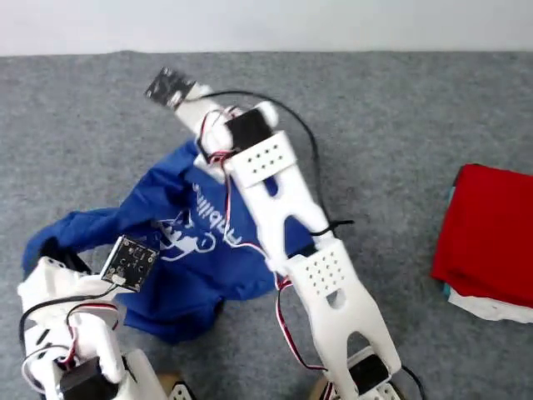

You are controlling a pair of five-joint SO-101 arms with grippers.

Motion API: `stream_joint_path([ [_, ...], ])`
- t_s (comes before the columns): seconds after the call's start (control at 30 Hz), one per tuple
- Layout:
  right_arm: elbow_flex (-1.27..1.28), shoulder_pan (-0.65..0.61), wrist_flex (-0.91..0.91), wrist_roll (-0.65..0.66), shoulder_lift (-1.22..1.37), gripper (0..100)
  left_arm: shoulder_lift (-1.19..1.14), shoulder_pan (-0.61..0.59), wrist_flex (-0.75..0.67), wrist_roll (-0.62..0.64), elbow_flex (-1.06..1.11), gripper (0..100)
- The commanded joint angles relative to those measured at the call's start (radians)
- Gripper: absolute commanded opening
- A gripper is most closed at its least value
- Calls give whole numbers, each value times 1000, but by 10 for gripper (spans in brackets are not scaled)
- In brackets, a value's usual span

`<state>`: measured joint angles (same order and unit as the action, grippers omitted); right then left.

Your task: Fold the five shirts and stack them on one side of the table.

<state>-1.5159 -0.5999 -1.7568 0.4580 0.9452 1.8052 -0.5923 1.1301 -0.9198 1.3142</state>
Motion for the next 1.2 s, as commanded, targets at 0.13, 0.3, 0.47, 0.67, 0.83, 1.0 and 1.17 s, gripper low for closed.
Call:
stream_joint_path([
  [0.13, 184, 7, 7, 46, -88, 61, 6, 0, -43, -6, -58, 6],
  [0.3, 298, 5, 137, 31, 8, 51, 6, 0, 14, -6, -81, 6],
  [0.47, 296, 5, 193, 31, 96, 88, 8, -2, 63, -6, -85, 6],
  [0.67, 296, -13, 226, 32, 97, 99, 8, 0, 84, -6, -81, 6],
  [0.83, 298, -59, 280, 40, 107, 94, 8, 0, 84, -6, -79, 6],
  [1.0, 281, -76, 248, 66, 84, 10, 8, 0, 77, -6, -79, 6],
  [1.17, 133, -22, 65, 61, 12, 12, 8, -6, -14, -3, -85, 6],
])
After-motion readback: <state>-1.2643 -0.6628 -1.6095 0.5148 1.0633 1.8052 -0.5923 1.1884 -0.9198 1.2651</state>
